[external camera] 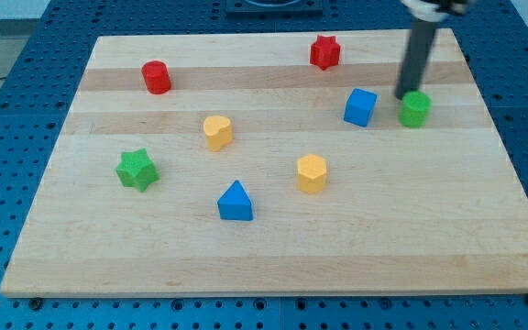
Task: Move yellow hexagon in between blue cube and green circle
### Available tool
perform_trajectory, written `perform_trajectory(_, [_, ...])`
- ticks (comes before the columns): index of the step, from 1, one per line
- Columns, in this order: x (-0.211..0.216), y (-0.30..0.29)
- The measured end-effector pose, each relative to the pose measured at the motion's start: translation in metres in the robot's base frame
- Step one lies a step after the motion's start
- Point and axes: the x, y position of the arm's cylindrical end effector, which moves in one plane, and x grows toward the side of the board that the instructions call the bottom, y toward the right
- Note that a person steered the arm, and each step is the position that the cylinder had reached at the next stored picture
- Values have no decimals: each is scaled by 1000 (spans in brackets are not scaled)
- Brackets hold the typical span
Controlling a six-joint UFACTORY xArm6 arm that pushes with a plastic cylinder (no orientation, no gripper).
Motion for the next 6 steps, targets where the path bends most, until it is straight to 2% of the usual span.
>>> perform_trajectory(2, [91,19])
perform_trajectory(3, [120,-43])
perform_trajectory(4, [140,-51])
perform_trajectory(5, [193,-54])
perform_trajectory(6, [194,-70])
